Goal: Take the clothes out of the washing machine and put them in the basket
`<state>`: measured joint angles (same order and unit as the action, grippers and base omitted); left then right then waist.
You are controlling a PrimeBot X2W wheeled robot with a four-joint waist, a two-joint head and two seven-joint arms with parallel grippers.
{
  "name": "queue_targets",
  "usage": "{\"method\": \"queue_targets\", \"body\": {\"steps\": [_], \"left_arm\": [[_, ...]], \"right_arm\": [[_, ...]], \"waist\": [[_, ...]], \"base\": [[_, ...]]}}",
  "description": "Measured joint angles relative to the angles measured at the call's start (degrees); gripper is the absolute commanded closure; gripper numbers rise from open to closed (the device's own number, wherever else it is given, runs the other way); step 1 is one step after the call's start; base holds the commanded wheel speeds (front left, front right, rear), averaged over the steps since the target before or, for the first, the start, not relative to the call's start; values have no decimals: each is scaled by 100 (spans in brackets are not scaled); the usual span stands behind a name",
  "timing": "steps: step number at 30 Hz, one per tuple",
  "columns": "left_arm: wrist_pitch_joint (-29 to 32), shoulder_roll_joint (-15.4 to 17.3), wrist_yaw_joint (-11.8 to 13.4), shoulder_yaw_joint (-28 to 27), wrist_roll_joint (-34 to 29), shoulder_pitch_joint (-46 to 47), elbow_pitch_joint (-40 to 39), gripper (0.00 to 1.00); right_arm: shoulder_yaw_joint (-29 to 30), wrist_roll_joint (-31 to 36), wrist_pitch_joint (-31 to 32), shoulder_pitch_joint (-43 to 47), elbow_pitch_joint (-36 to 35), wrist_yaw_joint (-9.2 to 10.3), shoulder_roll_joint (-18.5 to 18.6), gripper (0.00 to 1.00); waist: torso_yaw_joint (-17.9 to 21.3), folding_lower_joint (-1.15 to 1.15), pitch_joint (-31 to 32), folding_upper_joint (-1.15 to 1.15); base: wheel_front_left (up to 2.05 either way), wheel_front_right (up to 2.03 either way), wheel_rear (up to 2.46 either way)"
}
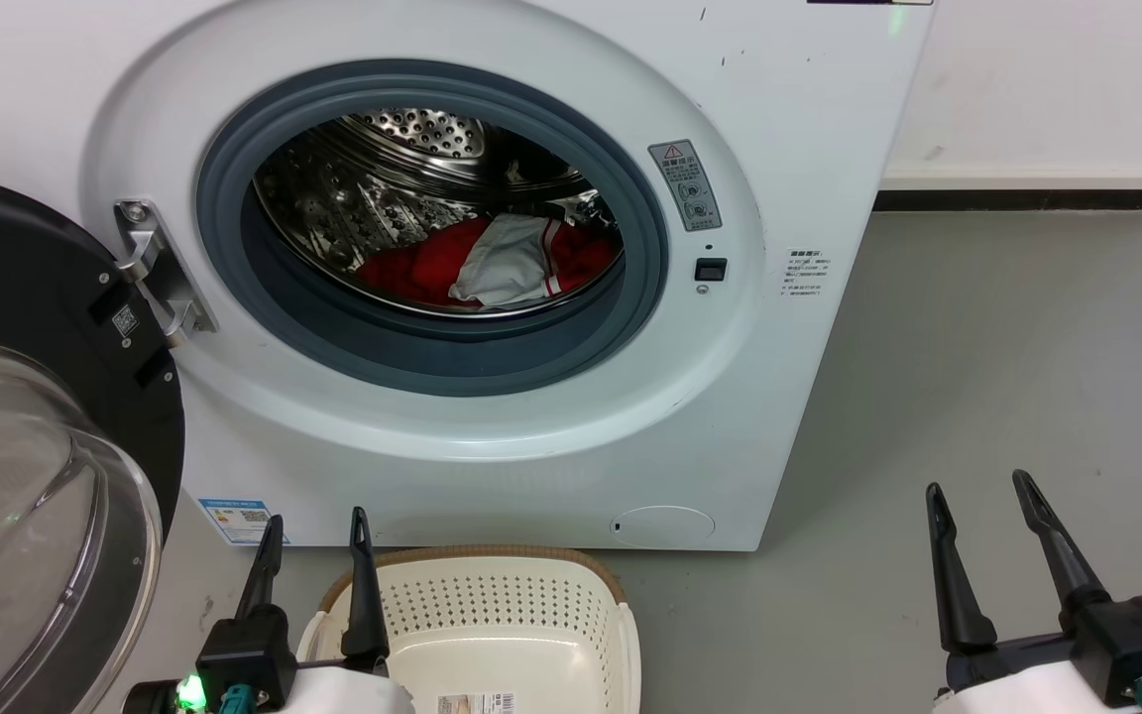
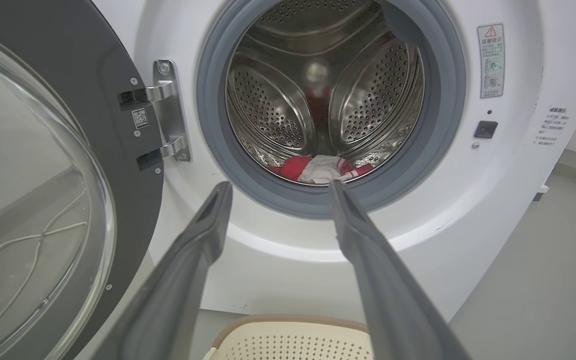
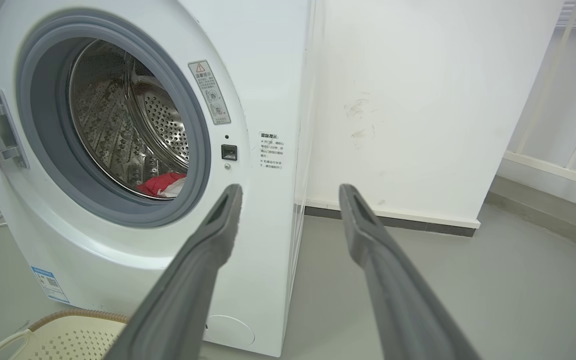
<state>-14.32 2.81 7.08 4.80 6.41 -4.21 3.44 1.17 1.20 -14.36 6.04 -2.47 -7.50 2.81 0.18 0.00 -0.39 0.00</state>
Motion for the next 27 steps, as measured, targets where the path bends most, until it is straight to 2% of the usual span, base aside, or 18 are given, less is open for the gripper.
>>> {"method": "queue_targets", "body": {"steps": [7, 27], "left_arm": [[-59, 0, 26, 25, -250, -26, 5, 0], [-67, 1, 32, -5, -256, -87, 103, 0]], "right_arm": [[19, 213, -70, 52, 55, 0, 0, 0], [35, 136, -71, 83, 148, 0, 0, 0]], "waist": [[0, 0, 12, 0], [5, 0, 31, 0]], "base": [[0, 0, 0], [0, 0, 0]]}}
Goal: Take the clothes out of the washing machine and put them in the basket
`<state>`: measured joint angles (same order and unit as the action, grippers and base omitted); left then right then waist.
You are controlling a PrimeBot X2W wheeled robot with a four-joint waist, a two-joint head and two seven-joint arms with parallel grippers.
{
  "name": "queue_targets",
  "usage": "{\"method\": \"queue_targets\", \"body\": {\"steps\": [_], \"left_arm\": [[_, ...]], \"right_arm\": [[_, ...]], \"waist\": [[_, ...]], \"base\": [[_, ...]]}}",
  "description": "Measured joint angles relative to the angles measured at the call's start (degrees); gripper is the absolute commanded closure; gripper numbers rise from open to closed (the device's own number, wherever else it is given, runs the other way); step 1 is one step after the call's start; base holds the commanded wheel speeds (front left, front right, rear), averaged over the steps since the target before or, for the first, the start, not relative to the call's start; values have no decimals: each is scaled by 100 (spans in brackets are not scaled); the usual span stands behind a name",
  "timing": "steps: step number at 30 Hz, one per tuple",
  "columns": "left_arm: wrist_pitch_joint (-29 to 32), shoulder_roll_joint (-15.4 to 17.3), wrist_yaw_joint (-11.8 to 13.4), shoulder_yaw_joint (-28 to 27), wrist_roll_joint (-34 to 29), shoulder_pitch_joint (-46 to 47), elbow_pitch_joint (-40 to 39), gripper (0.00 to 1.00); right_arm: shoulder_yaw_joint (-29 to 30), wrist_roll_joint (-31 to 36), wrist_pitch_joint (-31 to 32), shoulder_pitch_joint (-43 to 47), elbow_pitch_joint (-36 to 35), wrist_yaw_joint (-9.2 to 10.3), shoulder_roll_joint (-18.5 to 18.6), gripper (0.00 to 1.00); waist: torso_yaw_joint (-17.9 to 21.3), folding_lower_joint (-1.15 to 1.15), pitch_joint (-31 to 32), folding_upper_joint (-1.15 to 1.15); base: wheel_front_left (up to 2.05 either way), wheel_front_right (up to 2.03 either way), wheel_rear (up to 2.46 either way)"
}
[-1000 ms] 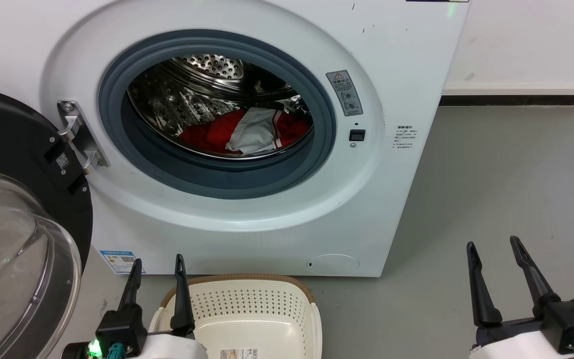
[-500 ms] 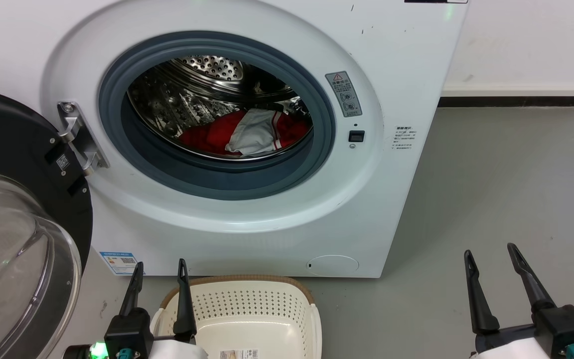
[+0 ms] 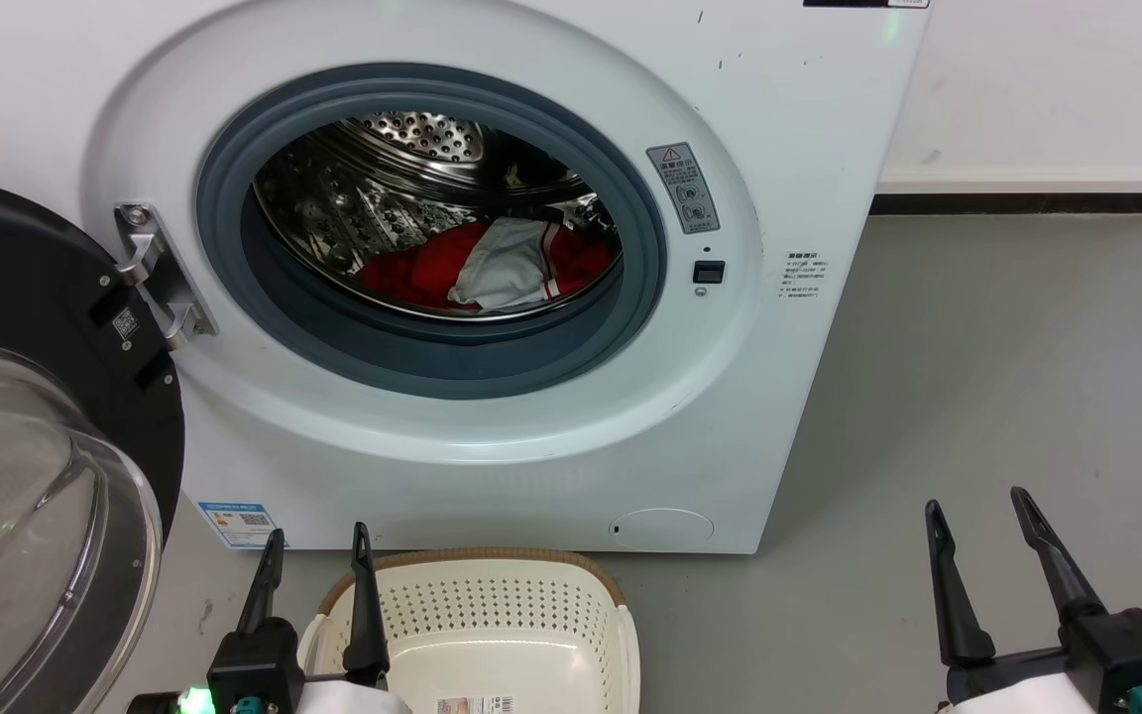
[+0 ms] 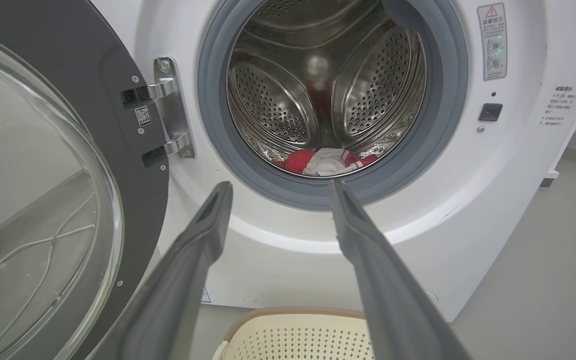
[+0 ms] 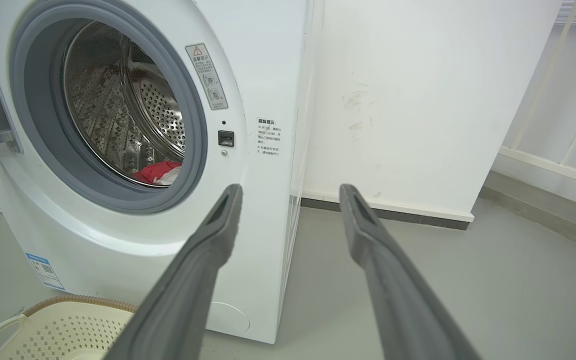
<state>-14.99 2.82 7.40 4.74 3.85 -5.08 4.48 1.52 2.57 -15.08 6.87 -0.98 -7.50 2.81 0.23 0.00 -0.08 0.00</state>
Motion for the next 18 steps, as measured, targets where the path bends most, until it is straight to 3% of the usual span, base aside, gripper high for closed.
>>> {"method": "queue_targets", "body": {"steps": [13, 18], "left_arm": [[-7, 0, -3, -73, 0, 44, 114, 0], [-8, 1, -131, -154, -56, 327, 283, 0]], "right_arm": [[-16, -62, 0, -3, -35, 0, 0, 0], [-29, -102, 0, -31, -54, 0, 1, 0]], "waist": [[31, 0, -32, 0], [96, 1, -93, 0]], "base": [[0, 0, 0], [0, 0, 0]]}}
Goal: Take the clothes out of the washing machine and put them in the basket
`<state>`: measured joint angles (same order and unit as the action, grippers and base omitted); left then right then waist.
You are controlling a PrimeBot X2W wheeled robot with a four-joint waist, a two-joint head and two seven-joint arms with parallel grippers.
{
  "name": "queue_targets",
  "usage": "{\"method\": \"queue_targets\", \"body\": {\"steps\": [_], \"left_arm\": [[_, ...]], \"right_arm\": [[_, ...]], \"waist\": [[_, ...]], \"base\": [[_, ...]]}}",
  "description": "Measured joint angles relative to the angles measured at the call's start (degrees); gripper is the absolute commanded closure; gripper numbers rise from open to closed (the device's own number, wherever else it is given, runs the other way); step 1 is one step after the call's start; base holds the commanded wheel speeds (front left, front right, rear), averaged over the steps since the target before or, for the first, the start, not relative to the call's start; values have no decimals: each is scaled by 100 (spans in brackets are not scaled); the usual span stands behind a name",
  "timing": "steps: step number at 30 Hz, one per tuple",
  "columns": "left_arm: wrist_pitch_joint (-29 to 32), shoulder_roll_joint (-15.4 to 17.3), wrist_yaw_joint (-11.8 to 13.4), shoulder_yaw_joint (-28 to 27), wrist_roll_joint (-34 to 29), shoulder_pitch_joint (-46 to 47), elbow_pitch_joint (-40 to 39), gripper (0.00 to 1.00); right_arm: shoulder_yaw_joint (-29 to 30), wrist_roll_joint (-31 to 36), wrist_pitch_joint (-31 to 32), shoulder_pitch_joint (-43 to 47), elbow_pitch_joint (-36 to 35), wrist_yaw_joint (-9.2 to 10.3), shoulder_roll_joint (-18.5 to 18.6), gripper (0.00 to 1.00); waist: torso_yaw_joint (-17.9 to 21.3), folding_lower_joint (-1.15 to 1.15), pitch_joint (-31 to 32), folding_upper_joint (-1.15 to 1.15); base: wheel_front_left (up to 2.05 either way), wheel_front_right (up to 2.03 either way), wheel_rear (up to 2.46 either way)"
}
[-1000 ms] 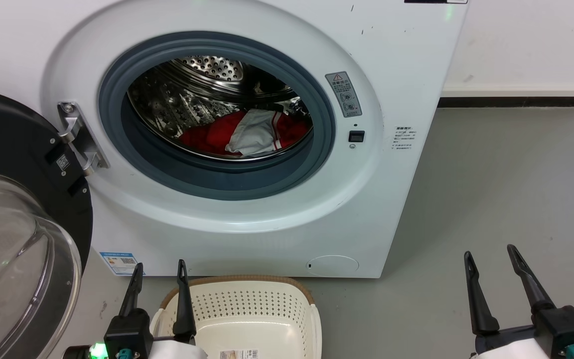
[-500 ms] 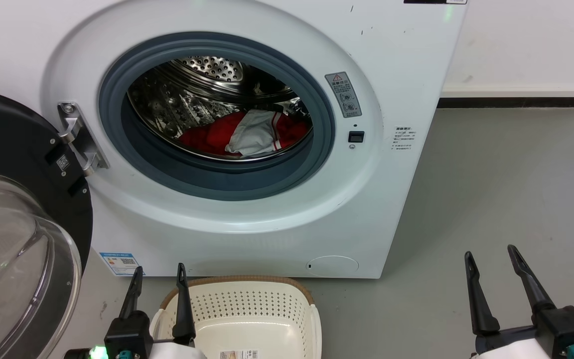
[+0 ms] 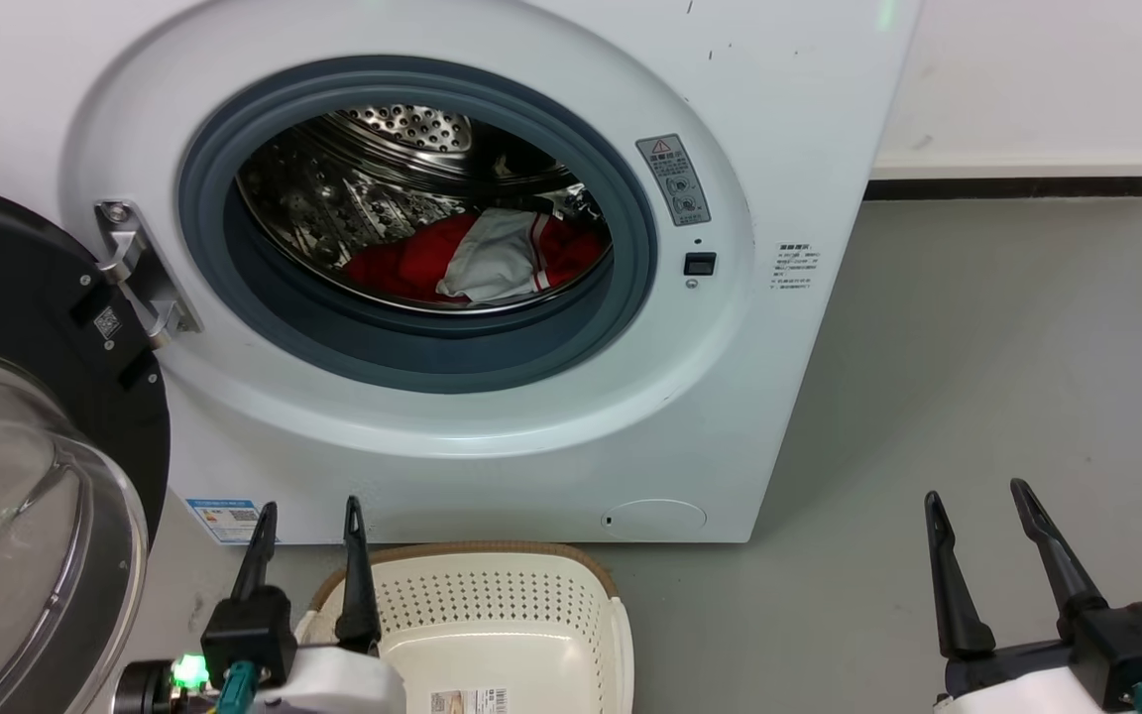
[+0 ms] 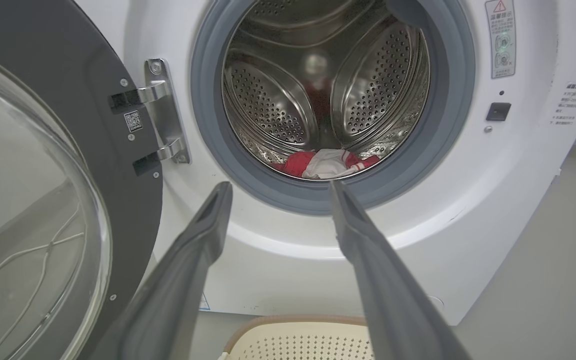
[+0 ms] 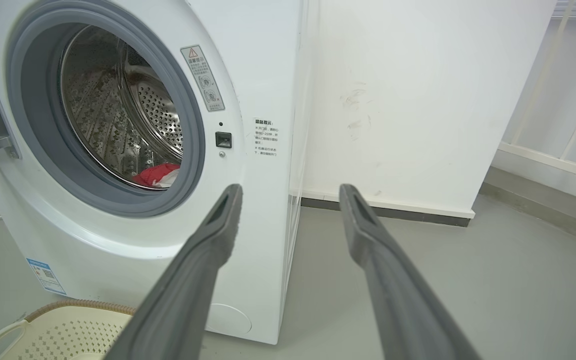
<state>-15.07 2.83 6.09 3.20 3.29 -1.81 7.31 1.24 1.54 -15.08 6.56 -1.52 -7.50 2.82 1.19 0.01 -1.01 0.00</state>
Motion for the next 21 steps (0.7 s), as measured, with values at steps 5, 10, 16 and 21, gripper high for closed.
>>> {"method": "queue_targets", "body": {"steps": [5, 10, 16, 21], "left_arm": [[0, 63, -219, -86, -64, 508, 389, 0], [0, 230, -417, -198, -78, 1393, 960, 0], [0, 506, -650, -292, -100, 2703, 1769, 0], [0, 758, -813, -282, -157, 3850, 2508, 0]], "right_arm": [[-51, -19, 0, -73, -37, 0, 0, 0], [-132, -58, 0, -313, -115, -1, 0, 0], [-186, -130, 0, -601, -199, -1, 3, 0], [-216, -263, 0, -918, -247, -1, 7, 0]], "waist": [[104, 0, -113, 0], [244, 0, -389, 0], [483, 0, -869, 0], [698, 1, -1370, 0]], "base": [[0, 0, 0], [0, 0, 0], [0, 0, 0], [0, 0, 0]]}}
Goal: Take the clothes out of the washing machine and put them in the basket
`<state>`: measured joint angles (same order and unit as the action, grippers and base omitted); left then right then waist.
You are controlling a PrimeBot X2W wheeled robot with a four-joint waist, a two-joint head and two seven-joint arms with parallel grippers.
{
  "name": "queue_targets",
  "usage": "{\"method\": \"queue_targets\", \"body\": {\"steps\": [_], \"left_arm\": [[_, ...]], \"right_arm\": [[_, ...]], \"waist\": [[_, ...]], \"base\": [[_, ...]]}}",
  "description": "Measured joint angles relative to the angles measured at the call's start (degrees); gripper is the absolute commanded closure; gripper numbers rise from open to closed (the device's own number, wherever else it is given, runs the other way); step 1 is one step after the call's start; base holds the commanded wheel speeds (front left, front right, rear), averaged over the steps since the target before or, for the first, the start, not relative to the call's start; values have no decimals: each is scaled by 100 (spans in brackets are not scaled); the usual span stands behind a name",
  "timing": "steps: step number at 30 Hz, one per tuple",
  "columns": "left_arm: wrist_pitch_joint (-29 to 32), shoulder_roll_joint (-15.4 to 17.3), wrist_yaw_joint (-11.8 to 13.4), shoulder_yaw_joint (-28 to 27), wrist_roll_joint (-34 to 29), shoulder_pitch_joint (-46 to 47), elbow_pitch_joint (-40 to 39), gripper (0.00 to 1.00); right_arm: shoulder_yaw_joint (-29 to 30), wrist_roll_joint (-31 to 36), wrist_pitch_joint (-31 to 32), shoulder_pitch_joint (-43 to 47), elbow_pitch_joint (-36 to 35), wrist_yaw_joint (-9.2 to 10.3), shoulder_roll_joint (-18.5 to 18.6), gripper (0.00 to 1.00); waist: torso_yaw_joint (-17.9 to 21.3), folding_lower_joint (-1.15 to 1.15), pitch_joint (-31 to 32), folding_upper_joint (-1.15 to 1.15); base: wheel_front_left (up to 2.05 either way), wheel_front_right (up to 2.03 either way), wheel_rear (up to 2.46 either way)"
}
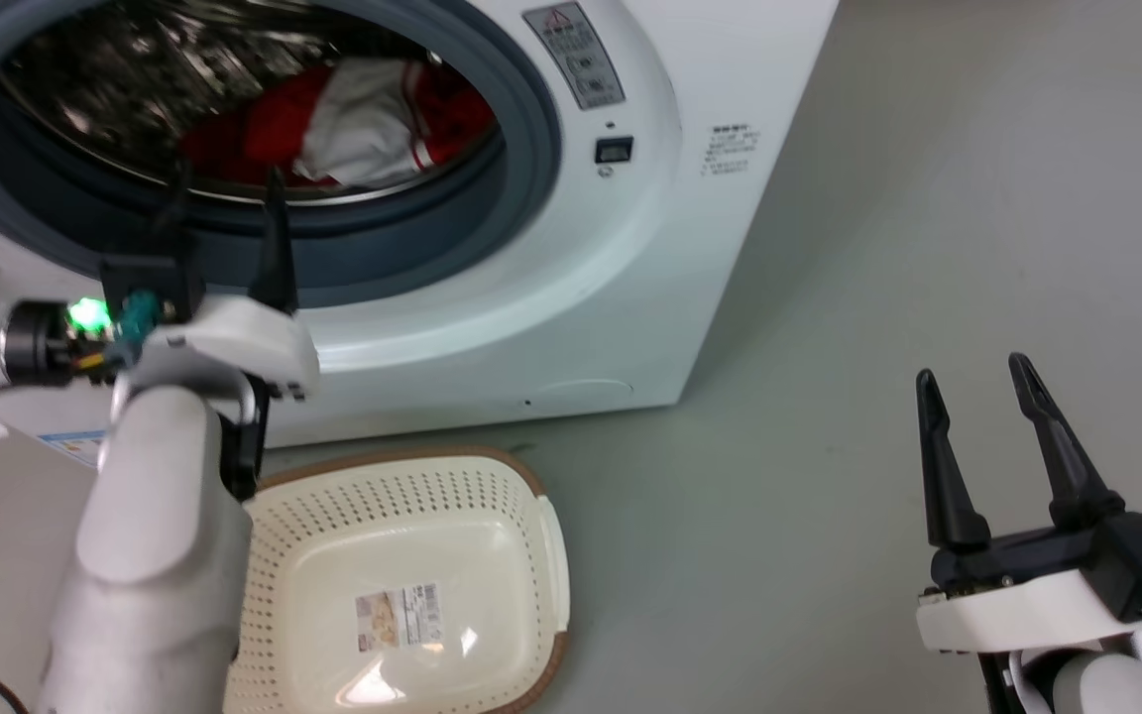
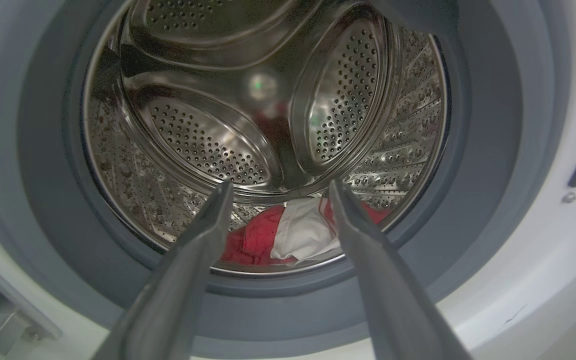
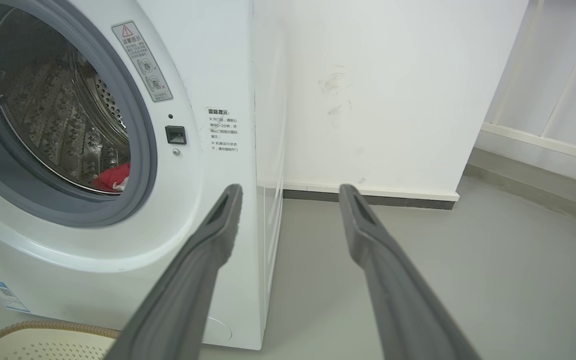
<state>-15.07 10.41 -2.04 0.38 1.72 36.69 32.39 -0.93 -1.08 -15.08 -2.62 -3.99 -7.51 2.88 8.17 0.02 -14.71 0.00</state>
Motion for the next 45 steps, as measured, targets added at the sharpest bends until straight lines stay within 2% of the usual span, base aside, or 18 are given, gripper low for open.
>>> {"method": "queue_targets", "body": {"steps": [8, 14, 18, 23, 28, 35, 45], "left_arm": [[51, 344, -125, 162, -149, 1550, 1479, 0], [739, 881, -365, 238, -143, 2970, 2468, 0], [1273, 981, -469, 427, -121, 3646, 2828, 0], [1984, 1206, -530, 726, -92, 4457, 3154, 0], [2826, 1176, -536, 1312, 383, 4989, 3385, 0], [4007, 1481, -535, 1937, 1068, 5467, 3495, 0], [4743, 1814, -536, 2438, 1521, 5780, 3421, 0]], "right_arm": [[-114, -221, -1, -337, -112, 0, 2, 0], [-186, -479, 0, -666, -266, 0, 5, 0], [-180, -641, 0, -782, -342, 0, 4, 0], [-189, -811, 0, -948, -432, 0, 5, 0], [-190, -958, 0, -1035, -544, 0, 8, 0], [-337, -1062, 0, -1045, -664, 0, 5, 0], [-445, -1202, 0, -1040, -750, 0, 5, 0]], "waist": [[441, 0, -697, 0], [781, 0, -1344, 0], [944, 0, -1742, 0], [1117, 0, -2221, 0], [1274, 0, -2605, 0], [1436, -1, -2929, 0], [1562, -1, -3168, 0]], "base": [[0, 0, 0], [0, 0, 0], [0, 0, 0], [0, 0, 0], [0, 0, 0], [0, 0, 0], [0, 0, 0]]}}
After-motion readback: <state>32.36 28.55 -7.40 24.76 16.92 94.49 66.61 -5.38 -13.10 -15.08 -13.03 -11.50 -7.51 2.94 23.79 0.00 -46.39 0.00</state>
